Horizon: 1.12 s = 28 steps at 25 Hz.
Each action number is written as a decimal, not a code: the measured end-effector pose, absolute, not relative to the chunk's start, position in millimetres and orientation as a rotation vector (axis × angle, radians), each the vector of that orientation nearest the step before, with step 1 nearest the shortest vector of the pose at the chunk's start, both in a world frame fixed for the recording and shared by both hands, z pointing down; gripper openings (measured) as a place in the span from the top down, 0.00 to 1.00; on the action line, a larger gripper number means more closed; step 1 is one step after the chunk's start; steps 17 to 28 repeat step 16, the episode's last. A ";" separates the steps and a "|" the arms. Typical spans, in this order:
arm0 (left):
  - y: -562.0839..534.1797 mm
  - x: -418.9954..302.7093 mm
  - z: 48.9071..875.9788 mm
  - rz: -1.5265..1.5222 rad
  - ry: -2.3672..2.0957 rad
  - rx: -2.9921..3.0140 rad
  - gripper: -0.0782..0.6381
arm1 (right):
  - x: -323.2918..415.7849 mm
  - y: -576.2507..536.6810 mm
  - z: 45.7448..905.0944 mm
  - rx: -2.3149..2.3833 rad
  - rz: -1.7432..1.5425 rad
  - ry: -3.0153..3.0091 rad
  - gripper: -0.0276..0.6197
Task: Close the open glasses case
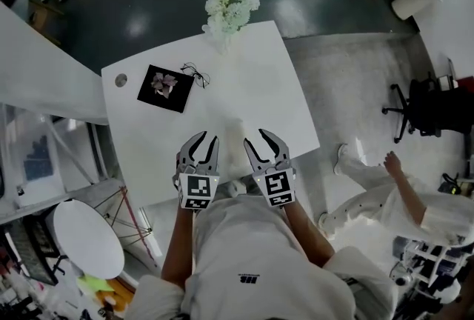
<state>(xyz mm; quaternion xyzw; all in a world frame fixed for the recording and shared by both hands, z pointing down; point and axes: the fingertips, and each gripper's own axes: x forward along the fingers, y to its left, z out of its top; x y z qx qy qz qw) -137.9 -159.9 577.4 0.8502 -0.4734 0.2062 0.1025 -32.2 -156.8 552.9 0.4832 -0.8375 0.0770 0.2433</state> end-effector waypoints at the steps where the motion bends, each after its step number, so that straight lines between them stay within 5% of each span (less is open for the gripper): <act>1: -160.7 -138.2 575.7 0.608 -1.400 2.514 0.72 | -32.0 -157.0 552.1 1.322 0.207 -2.289 0.68; 28: -168.7 -131.2 567.4 0.577 -1.421 2.543 0.72 | -29.9 -166.8 545.8 1.338 0.200 -2.288 0.69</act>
